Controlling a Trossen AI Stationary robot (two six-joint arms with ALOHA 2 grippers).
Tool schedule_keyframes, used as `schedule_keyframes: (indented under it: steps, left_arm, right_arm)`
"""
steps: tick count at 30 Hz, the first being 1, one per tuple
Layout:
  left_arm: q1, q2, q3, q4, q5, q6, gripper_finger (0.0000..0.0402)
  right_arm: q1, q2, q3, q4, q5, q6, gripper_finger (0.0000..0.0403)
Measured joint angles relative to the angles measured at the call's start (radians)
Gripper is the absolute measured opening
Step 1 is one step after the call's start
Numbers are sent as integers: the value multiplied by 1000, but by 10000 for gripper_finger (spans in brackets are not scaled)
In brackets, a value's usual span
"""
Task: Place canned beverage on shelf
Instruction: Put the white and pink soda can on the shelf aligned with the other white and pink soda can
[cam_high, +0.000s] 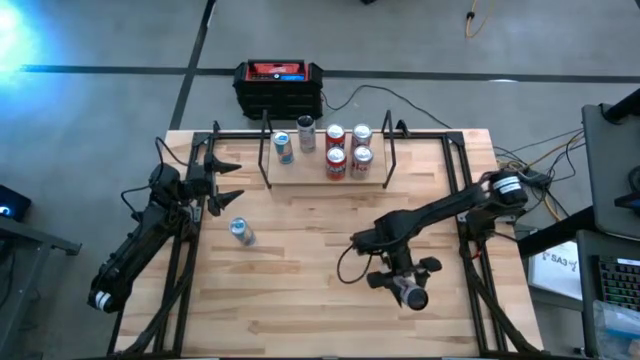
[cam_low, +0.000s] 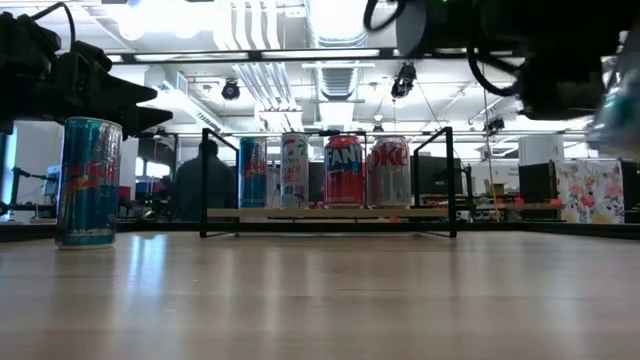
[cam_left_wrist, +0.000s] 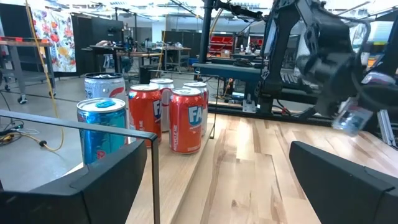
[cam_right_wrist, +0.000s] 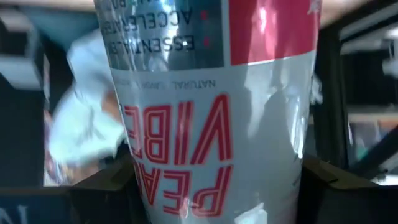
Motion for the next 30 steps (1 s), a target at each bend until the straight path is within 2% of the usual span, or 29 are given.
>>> schedule_keyframes:
  steps: [6,11,15,21,23,30]
  left_arm:
    - [0,1,0,1,0,0,380]
    - [0,1,0,1,0,0,380]
    - [0,2,0,1,0,0,380]
    - [0,2,0,1,0,0,380]
    - [0,2,0,0,0,0,380]
    - [0,3,0,1,0,0,380]
  right_arm:
    - [6,129,0,-4,-245,-179,235]
    - [6,219,0,-18,-350,-308,235]
    - [6,247,-1,-63,-356,-356,235]
    - [6,259,-8,-80,-255,-258,235]
    - [6,263,-13,-76,-250,-245,237]
    - [9,273,-13,-72,-237,-271,263]
